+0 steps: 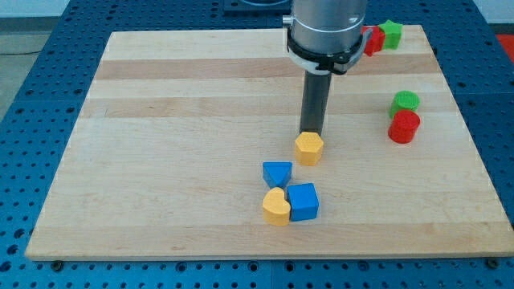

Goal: Push the yellow hexagon into the blue cube

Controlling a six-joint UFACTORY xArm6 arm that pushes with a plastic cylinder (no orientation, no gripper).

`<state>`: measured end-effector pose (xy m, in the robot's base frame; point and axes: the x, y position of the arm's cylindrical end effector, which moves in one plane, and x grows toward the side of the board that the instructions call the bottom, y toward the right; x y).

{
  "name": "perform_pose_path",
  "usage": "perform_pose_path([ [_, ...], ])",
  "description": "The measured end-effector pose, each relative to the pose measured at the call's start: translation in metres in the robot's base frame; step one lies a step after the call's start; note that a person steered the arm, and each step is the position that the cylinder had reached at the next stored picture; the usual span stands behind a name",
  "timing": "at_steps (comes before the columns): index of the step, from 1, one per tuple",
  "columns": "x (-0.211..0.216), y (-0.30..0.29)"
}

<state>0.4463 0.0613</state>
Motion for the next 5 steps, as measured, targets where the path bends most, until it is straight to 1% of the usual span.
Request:
perform_pose_path([
  [5, 0.063, 0.0],
])
